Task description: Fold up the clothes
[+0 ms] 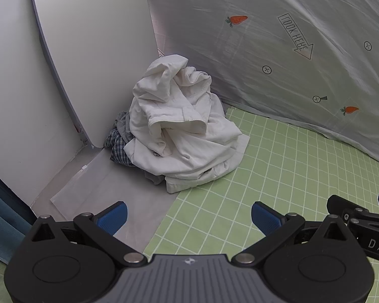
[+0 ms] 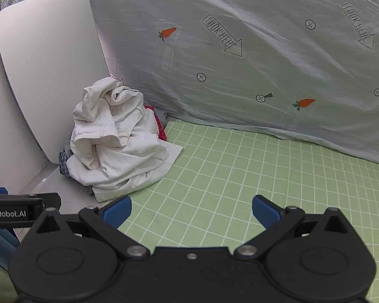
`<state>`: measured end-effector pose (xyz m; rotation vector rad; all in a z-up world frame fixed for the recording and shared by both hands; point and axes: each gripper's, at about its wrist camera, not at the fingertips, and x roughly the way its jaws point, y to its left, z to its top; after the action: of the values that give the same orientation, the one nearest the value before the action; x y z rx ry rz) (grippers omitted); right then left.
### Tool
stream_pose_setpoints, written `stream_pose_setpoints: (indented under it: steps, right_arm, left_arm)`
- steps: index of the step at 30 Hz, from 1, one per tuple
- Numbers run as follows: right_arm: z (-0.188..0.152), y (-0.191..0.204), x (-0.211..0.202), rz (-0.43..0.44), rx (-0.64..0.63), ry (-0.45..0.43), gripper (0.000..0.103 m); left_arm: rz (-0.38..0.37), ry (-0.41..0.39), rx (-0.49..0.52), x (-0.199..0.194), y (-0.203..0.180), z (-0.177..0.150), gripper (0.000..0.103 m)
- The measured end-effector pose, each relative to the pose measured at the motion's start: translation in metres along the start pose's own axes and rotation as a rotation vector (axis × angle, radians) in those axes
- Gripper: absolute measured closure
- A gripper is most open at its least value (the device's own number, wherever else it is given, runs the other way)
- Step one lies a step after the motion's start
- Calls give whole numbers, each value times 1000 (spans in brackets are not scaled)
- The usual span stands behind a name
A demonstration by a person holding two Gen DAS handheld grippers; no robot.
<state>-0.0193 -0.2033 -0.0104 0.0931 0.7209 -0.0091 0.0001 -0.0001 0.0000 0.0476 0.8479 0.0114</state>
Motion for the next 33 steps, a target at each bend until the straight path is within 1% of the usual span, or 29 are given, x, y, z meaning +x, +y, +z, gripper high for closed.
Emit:
stream_pose_setpoints:
  steps: [8, 13, 33]
  right_arm:
    - [0, -2, 2, -7, 2, -3, 0]
    - [-1, -1, 5, -4, 8, 1, 0]
    - [-1, -4, 5, -4, 19, 7, 0]
  left_arm:
    - [2, 0, 6, 1, -3, 4, 0]
    - [-2, -4, 8, 4, -3, -2, 0]
    - [1, 0, 27, 2, -11, -3, 0]
